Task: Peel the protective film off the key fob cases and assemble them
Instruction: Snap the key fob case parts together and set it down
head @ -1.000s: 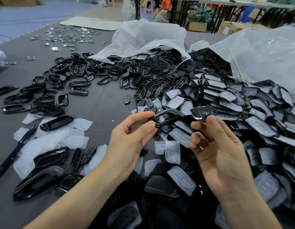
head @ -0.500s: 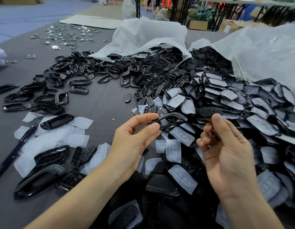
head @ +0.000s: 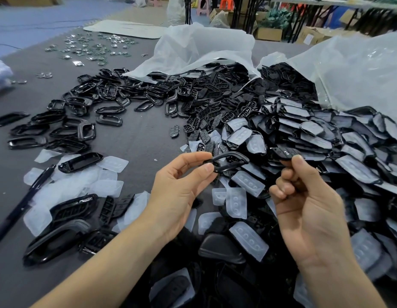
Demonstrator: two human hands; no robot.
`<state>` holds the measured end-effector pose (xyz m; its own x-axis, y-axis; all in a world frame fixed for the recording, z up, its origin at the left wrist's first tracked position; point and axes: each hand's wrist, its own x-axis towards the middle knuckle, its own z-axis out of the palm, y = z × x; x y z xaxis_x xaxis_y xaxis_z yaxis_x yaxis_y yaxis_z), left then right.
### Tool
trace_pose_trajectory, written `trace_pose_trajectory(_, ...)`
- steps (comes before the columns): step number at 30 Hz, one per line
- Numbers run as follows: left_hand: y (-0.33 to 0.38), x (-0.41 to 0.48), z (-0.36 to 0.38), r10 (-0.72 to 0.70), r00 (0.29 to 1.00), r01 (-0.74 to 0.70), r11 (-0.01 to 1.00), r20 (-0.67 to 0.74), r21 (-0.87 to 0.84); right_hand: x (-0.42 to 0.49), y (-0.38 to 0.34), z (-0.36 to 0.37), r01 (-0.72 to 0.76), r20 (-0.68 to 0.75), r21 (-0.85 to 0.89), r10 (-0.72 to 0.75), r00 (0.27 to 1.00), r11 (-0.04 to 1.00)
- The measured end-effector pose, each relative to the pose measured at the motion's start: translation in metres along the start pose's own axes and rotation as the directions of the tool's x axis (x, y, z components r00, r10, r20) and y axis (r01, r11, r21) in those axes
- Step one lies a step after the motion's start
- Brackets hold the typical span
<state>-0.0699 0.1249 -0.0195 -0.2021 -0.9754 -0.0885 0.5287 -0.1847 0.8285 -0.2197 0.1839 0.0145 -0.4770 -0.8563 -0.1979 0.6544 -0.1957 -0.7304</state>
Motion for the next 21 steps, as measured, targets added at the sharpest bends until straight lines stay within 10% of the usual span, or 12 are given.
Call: trace_pose_trajectory(21,-0.0022,0.0004,-0.0016,-0.003,1.0,0.003,1.0,0.002,0.015,0.0016,-0.0001,0.0013,-0.104,-0.022,0.126,0.107,0.994,0.987)
